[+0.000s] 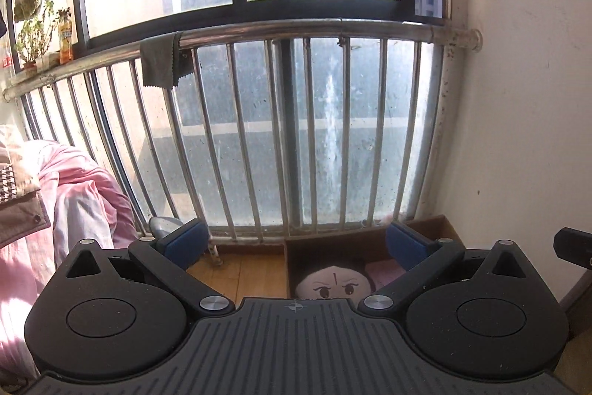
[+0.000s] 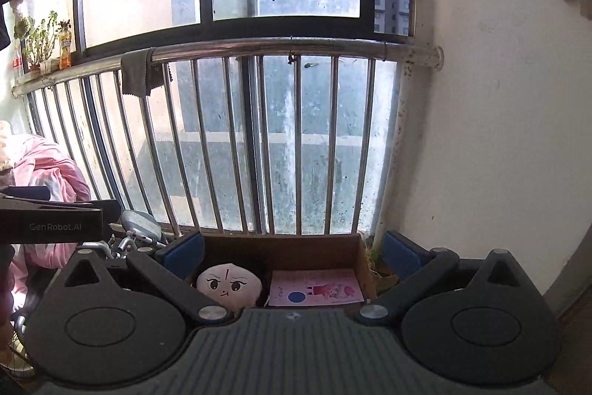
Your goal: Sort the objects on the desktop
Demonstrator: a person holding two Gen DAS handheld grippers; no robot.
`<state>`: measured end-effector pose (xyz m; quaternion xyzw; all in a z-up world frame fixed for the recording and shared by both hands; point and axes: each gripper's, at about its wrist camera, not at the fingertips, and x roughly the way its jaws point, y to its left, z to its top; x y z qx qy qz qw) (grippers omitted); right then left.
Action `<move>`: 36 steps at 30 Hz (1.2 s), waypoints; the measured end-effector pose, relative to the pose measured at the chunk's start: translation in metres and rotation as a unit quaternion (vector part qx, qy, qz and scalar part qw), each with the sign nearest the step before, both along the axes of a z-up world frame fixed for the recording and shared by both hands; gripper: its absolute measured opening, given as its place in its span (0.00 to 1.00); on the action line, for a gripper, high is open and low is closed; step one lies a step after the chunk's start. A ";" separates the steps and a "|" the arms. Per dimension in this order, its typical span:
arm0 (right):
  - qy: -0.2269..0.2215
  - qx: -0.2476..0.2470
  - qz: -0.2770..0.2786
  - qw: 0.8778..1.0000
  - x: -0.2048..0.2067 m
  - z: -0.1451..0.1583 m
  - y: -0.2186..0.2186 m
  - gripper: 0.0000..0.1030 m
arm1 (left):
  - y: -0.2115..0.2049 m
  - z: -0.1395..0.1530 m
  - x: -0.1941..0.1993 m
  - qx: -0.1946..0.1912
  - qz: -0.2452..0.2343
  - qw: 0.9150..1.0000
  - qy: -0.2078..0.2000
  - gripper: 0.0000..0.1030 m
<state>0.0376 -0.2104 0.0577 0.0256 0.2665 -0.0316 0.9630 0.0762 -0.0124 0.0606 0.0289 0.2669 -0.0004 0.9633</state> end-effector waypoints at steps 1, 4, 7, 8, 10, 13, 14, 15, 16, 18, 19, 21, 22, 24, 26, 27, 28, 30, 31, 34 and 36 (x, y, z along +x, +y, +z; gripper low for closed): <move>0.012 0.009 0.005 1.000 0.002 -0.002 0.001 1.00 | 0.000 0.000 -0.001 -0.009 0.004 1.000 0.007 1.00; 0.077 0.023 0.004 0.997 0.013 -0.016 0.004 1.00 | 0.000 -0.004 0.000 -0.041 0.003 0.998 0.050 1.00; 0.152 0.014 -0.001 0.988 0.024 -0.037 0.010 1.00 | -0.002 -0.016 0.005 -0.038 0.015 0.994 0.104 1.00; 0.170 0.007 0.001 0.985 0.025 -0.043 0.013 1.00 | -0.002 -0.021 0.006 -0.039 0.018 0.992 0.122 1.00; 0.201 -0.004 0.002 0.980 0.026 -0.054 0.017 1.00 | 0.001 -0.028 0.006 -0.059 0.019 0.987 0.148 1.00; 0.235 -0.002 -0.001 0.972 0.026 -0.068 0.020 1.00 | 0.003 -0.036 0.005 -0.060 0.035 0.983 0.167 1.00; 0.242 0.002 -0.003 0.970 0.026 -0.071 0.020 1.00 | 0.002 -0.037 0.005 -0.052 0.039 0.983 0.172 1.00; 0.252 0.004 -0.005 0.968 0.027 -0.073 0.019 1.00 | 0.001 -0.039 0.005 -0.046 0.041 0.983 0.175 1.00; 0.259 0.004 -0.008 0.966 0.028 -0.075 0.018 1.00 | 0.001 -0.041 0.006 -0.039 0.044 0.981 0.183 1.00; 0.267 0.004 -0.013 0.964 0.029 -0.079 0.015 1.00 | 0.000 -0.044 0.007 -0.038 0.044 0.979 0.194 1.00; 0.272 0.005 -0.014 0.962 0.030 -0.080 0.013 1.00 | 0.000 -0.045 0.008 -0.041 0.044 0.978 0.198 1.00; 0.281 0.006 -0.015 0.960 0.033 -0.081 0.013 1.00 | 0.000 -0.047 0.008 -0.044 0.047 0.977 0.202 1.00; 0.284 0.007 -0.015 0.959 0.034 -0.081 0.012 1.00 | -0.001 -0.047 0.009 -0.045 0.047 0.977 0.203 1.00; 0.291 0.007 -0.015 0.957 0.036 -0.083 0.012 1.00 | -0.001 -0.049 0.011 -0.048 0.047 0.976 0.209 1.00; 0.297 0.007 -0.016 0.955 0.040 -0.085 0.011 1.00 | 0.001 -0.051 0.015 -0.057 0.048 0.973 0.217 1.00; 0.299 0.007 -0.016 0.954 0.042 -0.086 0.011 1.00 | 0.001 -0.051 0.016 -0.060 0.048 0.973 0.219 1.00; 0.301 0.006 -0.017 0.954 0.043 -0.087 0.010 1.00 | 0.002 -0.052 0.017 -0.063 0.048 0.972 0.222 1.00; 0.305 0.005 -0.018 0.952 0.047 -0.088 0.009 1.00 | 0.002 -0.055 0.019 -0.063 0.049 0.971 0.224 1.00; 0.306 0.005 -0.018 0.952 0.048 -0.088 0.009 1.00 | 0.002 -0.056 0.021 -0.063 0.049 0.971 0.226 1.00; 0.311 0.005 -0.018 0.950 0.052 -0.090 0.009 1.00 | 0.002 -0.059 0.023 -0.065 0.050 0.969 0.232 1.00; 0.314 0.005 -0.018 0.949 0.055 -0.091 0.009 1.00 | 0.003 -0.061 0.025 -0.064 0.051 0.969 0.235 1.00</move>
